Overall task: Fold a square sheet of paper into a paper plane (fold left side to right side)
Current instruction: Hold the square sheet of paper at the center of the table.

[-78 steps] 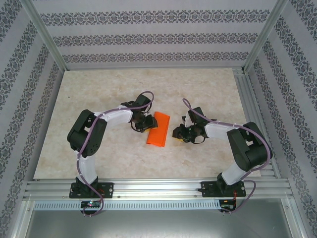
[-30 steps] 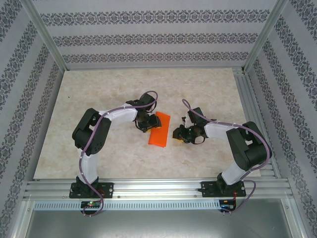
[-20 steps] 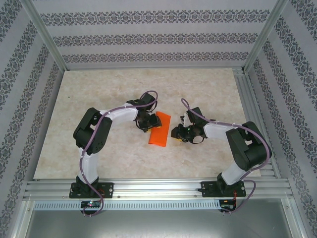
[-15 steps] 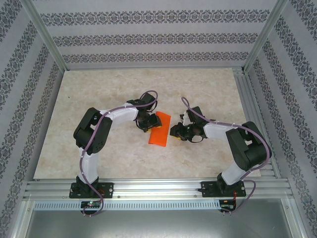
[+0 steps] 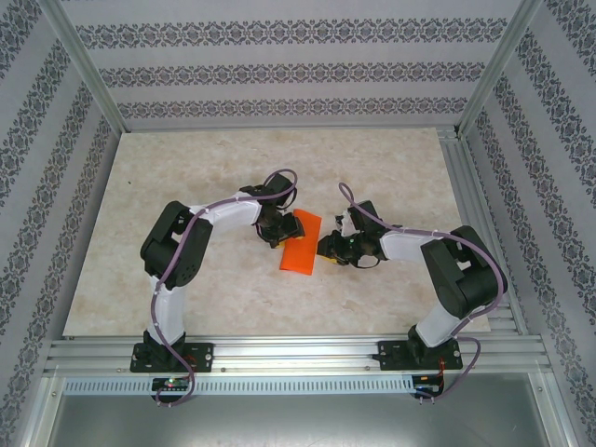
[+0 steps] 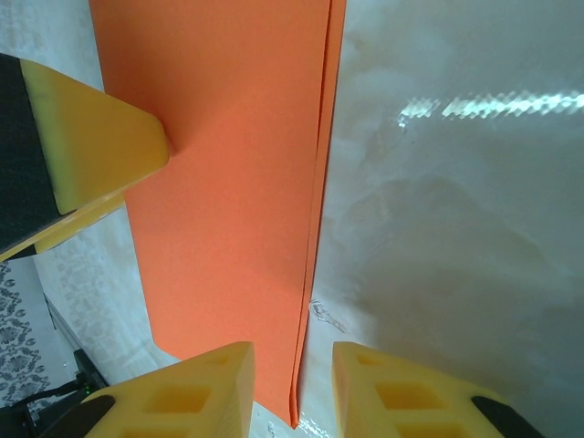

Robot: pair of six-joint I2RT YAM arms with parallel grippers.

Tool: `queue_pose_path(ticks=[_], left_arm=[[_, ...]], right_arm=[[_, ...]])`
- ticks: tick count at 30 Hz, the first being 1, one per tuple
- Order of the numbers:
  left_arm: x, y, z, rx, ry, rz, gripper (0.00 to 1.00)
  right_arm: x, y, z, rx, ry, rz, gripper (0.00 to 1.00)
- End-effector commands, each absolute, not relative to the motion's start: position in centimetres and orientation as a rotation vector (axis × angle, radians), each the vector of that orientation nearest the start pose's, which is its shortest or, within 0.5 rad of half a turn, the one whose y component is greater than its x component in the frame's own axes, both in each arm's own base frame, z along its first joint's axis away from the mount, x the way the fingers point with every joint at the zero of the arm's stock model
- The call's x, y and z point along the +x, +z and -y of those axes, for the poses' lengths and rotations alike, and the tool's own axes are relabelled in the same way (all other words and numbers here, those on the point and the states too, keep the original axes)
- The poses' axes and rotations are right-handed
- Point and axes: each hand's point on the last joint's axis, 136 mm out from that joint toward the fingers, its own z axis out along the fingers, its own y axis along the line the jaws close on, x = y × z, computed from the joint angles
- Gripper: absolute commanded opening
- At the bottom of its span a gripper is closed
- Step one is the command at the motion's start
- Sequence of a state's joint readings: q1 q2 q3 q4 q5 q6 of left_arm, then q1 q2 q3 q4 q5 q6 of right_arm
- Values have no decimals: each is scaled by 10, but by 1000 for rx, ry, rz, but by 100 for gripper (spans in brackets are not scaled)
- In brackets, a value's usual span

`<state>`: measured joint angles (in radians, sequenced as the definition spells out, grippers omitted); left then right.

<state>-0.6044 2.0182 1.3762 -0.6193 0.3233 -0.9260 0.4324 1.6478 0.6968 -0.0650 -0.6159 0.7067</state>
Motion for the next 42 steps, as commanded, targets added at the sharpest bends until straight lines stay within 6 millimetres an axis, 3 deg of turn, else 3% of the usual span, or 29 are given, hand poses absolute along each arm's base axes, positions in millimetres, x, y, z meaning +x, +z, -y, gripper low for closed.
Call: queue_pose_path(ticks=[1, 13, 25, 42], left_arm=[[327, 18, 294, -448, -642, -3070, 51], [327, 15, 294, -455, -634, -3078, 51], [326, 16, 296, -424, -639, -3084, 51], [325, 12, 298, -415, -636, -3095, 51]], right_arm=[[277, 37, -245, 87, 1202, -2746, 28], [287, 39, -260, 83, 1229, -2725, 13], [295, 41, -258, 78, 1182, -2725, 14], [298, 27, -262, 87, 1162, -2756, 14]])
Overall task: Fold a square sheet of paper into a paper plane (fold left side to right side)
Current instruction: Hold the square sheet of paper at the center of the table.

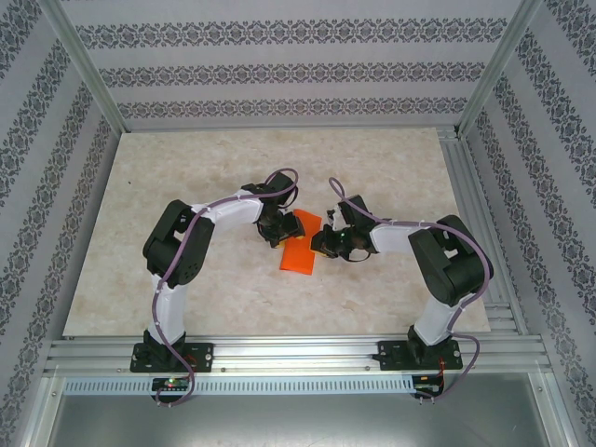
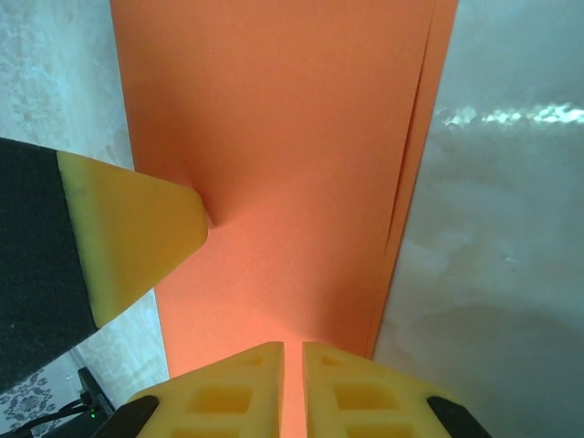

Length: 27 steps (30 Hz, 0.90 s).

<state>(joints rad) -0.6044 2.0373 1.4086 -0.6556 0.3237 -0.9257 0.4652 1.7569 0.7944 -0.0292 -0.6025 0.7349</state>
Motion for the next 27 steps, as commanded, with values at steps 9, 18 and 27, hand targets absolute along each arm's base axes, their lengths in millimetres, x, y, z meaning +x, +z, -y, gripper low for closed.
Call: queue_pose_path(ticks=[9, 18, 27], left_arm=[[323, 10, 300, -393, -630, -3107, 51], [325, 13, 302, -382, -635, -3103, 51], [330, 38, 299, -296, -644, -3063, 52]], right_arm=[[298, 22, -260, 88, 1134, -2776, 14], [290, 6, -252, 111, 1044, -2849, 14], [280, -9, -243, 113, 948, -2927, 14]])
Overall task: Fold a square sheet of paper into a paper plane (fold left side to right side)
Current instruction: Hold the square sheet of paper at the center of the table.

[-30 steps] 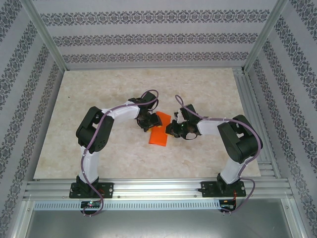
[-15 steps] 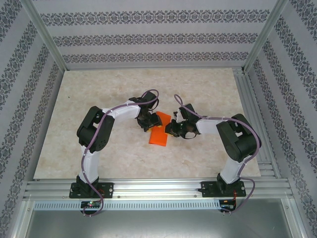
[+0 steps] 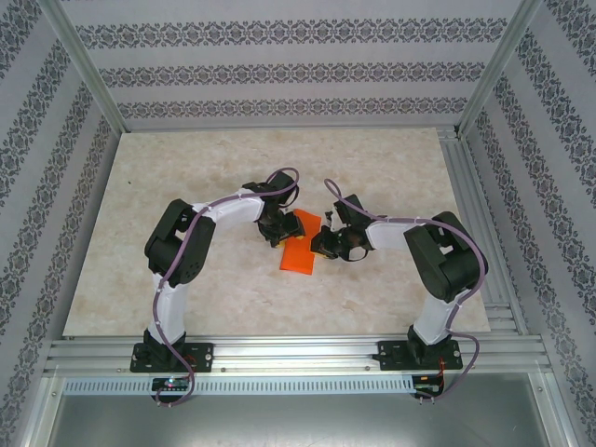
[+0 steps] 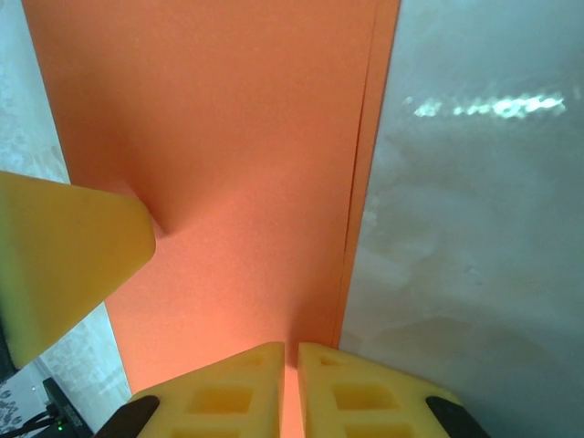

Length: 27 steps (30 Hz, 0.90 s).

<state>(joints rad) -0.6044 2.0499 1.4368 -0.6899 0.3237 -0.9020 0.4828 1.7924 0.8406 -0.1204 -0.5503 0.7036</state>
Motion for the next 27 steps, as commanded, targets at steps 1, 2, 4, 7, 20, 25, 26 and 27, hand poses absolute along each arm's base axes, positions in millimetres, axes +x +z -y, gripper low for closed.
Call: queue_pose_path(ticks=[1, 2, 4, 7, 20, 25, 26, 27], left_arm=[[332, 45, 296, -280, -642, -3050, 52], [333, 52, 293, -265, -642, -3035, 53], [336, 66, 286, -244, -633, -3006, 53], [341, 84, 270, -227, -581, -2965, 57], [336, 93, 312, -82, -1061, -2824, 32], [336, 76, 319, -68, -1103, -2849, 25], [336, 72, 319, -65, -1088, -2858, 24], [336, 69, 317, -64, -1073, -2865, 23]], right_arm=[[279, -11, -243, 113, 945, -2931, 14], [279, -11, -242, 114, 943, -2935, 14], [278, -12, -242, 112, 940, -2940, 14], [278, -13, -242, 110, 938, -2945, 14], [275, -15, -241, 106, 919, -2957, 14], [274, -15, -241, 104, 913, -2962, 14], [275, -15, -241, 104, 914, -2959, 14], [274, -15, -240, 105, 911, -2962, 14]])
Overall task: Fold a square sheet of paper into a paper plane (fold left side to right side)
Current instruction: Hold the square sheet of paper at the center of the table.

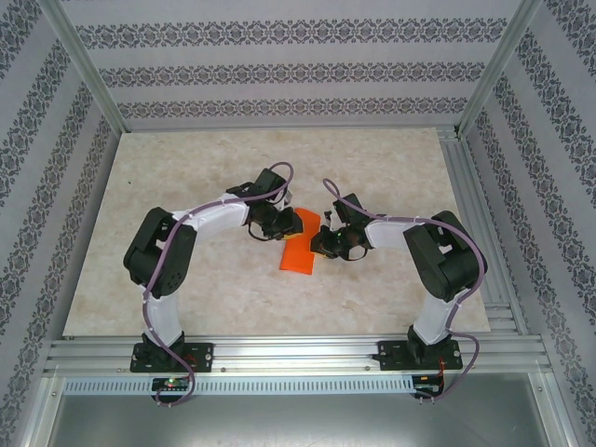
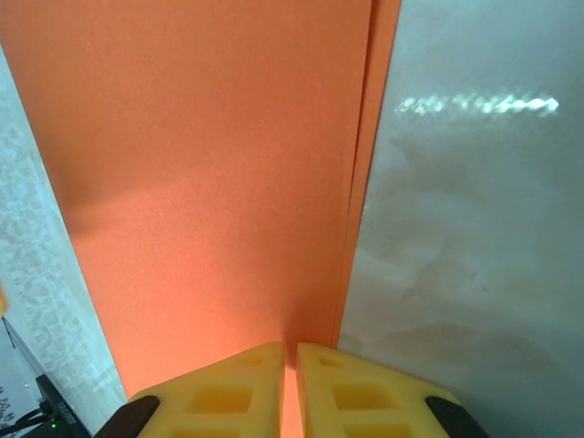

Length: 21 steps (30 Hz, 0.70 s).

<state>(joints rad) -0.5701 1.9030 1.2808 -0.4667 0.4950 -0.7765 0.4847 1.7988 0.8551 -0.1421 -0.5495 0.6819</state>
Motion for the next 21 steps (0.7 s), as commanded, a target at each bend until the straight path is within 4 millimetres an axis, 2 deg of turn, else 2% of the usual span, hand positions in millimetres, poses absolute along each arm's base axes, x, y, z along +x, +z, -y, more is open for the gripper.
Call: queue_pose_path(ticks=[1, 7, 13, 21], left_arm=[[336, 65, 316, -61, -1055, -2876, 22], [338, 40, 298, -15, -851, -2942, 17], [340, 21, 291, 5, -780, -2973, 14], [334, 8, 283, 18, -727, -2995, 13]], right_arm=[[274, -15, -241, 105, 912, -2961, 14], [272, -17, -239, 103, 901, -2969, 14], [269, -21, -237, 101, 875, -2990, 14], [265, -23, -237, 85, 864, -3006, 14]])
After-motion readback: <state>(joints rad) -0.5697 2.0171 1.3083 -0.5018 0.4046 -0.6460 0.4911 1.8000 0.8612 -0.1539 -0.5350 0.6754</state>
